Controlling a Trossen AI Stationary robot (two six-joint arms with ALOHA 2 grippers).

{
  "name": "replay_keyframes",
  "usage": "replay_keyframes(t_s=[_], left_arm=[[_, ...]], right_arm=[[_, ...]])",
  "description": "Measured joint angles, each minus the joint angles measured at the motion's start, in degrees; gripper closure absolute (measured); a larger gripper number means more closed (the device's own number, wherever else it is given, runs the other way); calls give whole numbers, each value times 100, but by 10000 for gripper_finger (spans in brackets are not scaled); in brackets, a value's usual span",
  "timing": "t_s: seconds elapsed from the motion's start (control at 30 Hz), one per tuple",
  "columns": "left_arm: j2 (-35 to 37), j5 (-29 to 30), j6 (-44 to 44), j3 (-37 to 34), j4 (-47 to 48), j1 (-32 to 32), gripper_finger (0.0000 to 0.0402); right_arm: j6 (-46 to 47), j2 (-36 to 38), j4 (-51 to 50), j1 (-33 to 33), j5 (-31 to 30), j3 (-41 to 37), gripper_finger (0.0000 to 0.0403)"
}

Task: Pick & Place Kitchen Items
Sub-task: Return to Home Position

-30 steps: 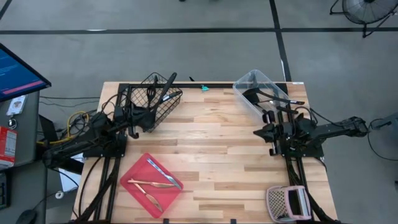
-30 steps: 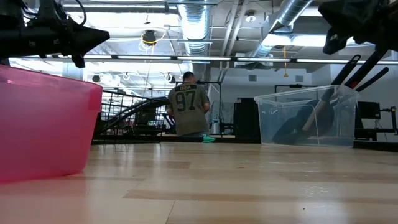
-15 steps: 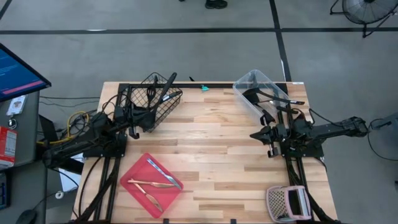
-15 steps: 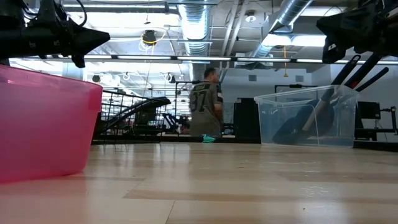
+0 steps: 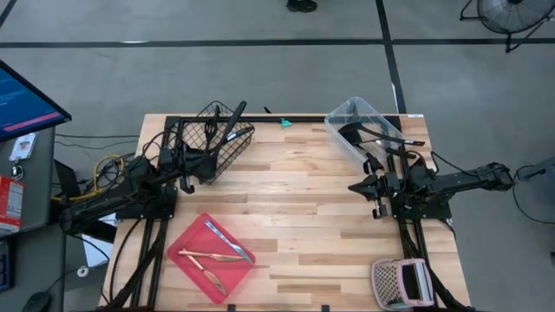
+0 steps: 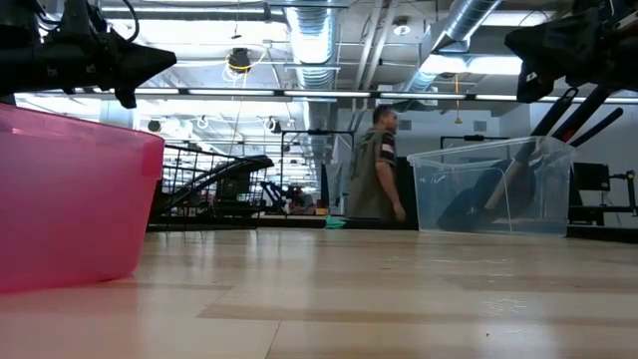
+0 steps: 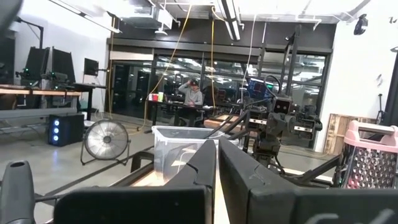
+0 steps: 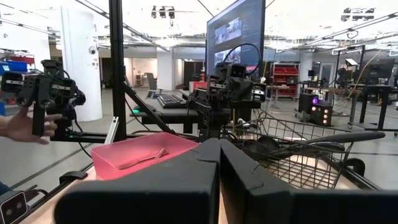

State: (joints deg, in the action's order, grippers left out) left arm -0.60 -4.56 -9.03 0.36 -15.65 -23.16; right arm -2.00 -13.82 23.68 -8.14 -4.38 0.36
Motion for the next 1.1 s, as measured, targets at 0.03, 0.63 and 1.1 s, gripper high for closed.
replay_keyframes(t_s=[0.03, 0.63, 1.1], left_arm=[[0, 1, -1, 0, -2, 0, 399], [0, 0, -1, 0, -41, 0, 399], [0, 0, -3, 0, -96, 0, 399]], right_arm=[[0, -1, 0, 0, -1, 0, 403], [7, -1, -8, 0, -9, -2, 403], [7, 0, -9, 0, -9, -4, 403]])
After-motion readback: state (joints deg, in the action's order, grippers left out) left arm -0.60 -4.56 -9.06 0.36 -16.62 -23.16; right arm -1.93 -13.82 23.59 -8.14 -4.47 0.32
